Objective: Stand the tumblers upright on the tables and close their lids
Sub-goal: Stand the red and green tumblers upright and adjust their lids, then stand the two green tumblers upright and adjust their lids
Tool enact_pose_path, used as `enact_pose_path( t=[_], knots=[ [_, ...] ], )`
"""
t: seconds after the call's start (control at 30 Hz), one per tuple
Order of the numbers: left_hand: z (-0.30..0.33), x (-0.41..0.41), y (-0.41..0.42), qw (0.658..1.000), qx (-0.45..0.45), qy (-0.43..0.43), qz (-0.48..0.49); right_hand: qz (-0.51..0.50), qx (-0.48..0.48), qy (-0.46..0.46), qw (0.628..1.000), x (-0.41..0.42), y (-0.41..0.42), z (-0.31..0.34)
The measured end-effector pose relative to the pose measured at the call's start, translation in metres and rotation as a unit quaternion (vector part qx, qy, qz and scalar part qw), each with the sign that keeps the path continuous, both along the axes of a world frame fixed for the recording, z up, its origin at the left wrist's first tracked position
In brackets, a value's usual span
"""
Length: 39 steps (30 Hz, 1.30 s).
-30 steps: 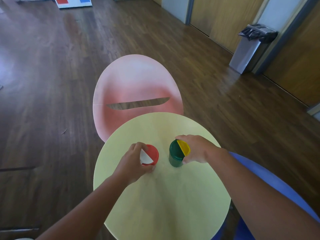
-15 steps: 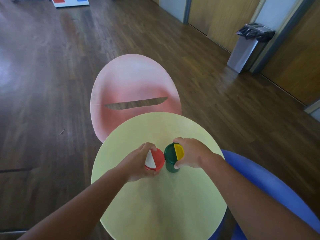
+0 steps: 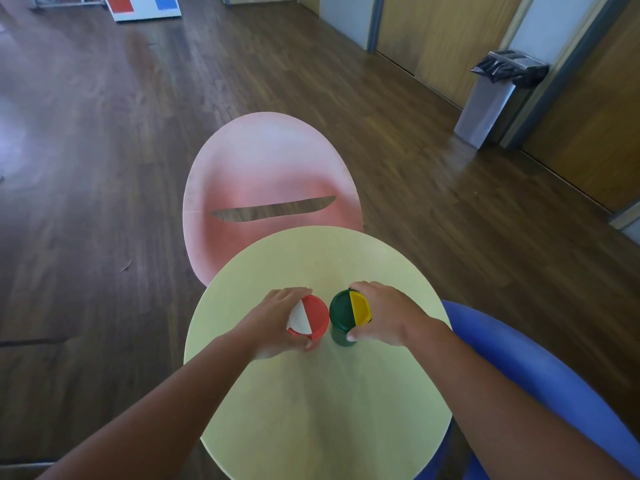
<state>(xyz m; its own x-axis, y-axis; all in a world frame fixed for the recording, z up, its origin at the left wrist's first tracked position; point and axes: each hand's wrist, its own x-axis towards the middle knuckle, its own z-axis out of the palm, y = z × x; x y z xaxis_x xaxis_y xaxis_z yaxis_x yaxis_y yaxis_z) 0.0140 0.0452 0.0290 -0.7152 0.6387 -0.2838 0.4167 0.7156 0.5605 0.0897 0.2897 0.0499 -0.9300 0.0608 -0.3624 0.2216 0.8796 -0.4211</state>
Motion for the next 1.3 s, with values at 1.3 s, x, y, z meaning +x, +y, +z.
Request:
enact_pose_path(
  t=[1.3],
  knots=[
    [0.086,0.221,-0.550,0.844,0.029,0.096,0.527,0.387,-0.071,0.112,0.913,0.024,-0.586,0.074]
  ],
)
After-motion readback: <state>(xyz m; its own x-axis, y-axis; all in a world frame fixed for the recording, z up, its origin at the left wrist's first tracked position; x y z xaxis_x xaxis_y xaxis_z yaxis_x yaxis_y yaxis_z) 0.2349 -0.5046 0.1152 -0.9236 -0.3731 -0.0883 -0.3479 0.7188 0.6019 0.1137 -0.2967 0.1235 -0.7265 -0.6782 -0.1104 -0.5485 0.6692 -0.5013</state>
